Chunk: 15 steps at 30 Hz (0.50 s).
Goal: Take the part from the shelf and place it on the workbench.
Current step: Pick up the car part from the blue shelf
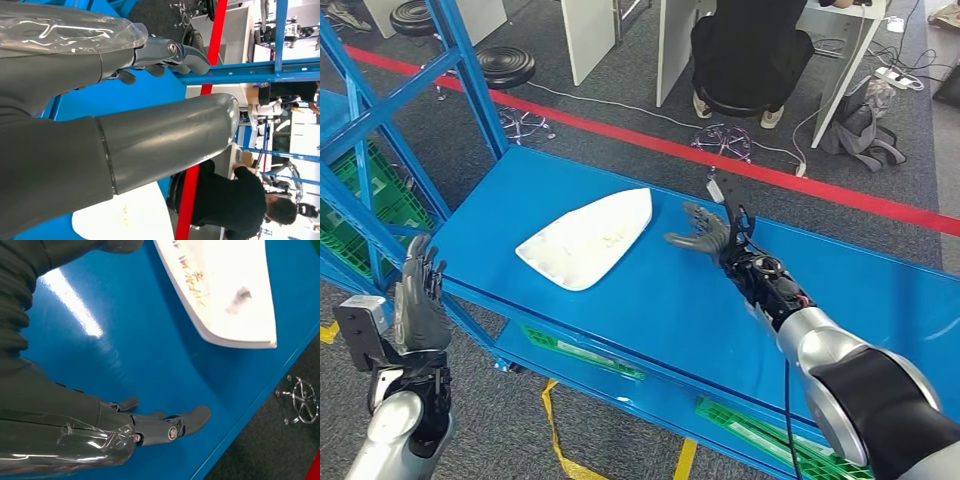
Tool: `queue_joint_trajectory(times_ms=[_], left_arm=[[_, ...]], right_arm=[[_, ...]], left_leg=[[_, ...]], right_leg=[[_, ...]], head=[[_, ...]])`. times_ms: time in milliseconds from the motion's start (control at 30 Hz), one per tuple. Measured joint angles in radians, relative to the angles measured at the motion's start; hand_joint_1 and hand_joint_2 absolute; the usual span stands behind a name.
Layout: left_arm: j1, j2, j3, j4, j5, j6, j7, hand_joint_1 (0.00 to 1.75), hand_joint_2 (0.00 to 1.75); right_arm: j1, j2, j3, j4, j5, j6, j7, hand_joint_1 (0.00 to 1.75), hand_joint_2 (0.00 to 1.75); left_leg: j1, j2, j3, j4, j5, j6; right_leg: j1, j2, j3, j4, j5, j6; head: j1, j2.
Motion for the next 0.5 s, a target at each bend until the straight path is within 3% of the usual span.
queue_joint_trajectory(times_ms=[233,500], left_arm=[[0.003,0.001,0.000,0.000,0.000,0.007,0.000,0.00,0.00],[0.004,0.001,0.000,0.000,0.002,0.002,-0.002,0.00,0.00]], right_arm=[[-0.014,-0.012,-0.006,0.031,-0.002,-0.026,0.005,0.00,1.75],[-0.022,-0.031,-0.008,0.064,-0.021,0.022,0.030,0.00,1.75]], left_leg=[[0.000,0.000,0.000,0.000,0.000,0.000],[0.000,0.000,0.000,0.000,0.000,0.000]], right_leg=[[0.000,0.000,0.000,0.000,0.000,0.000],[0.000,0.000,0.000,0.000,0.000,0.000]], head=[[0.000,0.000],[0.000,0.000]])
